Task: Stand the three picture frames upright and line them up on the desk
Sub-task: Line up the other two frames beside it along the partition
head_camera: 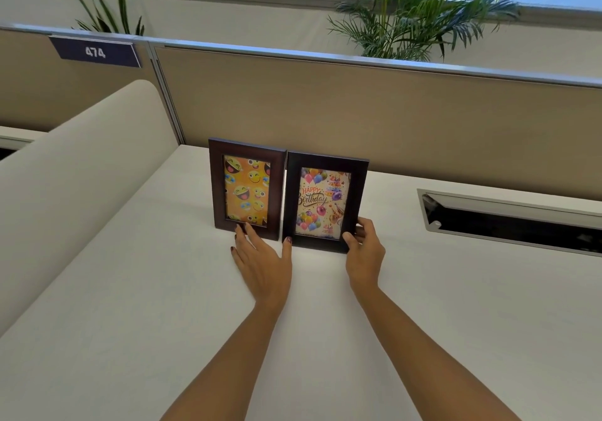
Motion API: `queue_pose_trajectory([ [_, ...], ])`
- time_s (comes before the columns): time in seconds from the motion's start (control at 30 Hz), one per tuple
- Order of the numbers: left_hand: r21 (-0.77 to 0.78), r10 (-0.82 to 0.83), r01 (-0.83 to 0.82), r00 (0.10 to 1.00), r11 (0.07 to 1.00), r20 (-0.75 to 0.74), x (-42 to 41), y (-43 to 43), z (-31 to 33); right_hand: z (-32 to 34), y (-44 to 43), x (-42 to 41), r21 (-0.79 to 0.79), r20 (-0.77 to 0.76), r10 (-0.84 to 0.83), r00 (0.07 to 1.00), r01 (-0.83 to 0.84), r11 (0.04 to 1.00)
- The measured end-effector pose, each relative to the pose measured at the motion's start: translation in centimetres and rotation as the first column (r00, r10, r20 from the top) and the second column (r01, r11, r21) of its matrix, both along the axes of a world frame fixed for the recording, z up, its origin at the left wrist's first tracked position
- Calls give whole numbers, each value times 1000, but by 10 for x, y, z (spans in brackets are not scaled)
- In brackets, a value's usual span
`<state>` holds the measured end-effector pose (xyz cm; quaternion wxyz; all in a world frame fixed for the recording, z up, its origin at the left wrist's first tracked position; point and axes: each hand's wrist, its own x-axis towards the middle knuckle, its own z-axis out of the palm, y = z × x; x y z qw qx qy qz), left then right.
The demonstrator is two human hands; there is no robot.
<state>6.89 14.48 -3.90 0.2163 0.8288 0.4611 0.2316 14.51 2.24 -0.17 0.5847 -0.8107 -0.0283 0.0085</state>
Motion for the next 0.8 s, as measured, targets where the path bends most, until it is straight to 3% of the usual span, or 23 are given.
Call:
queue_pose_trajectory([
  [0.3,71,-24,19,997,997,77,-3,-10,3,-10,-8,-10,14,-8,81,997,-80,997],
  [0.8,105,-140,138,990,985,16,-1,-13,0,-15,-2,-7,-68,-9,65,998,-65,996],
])
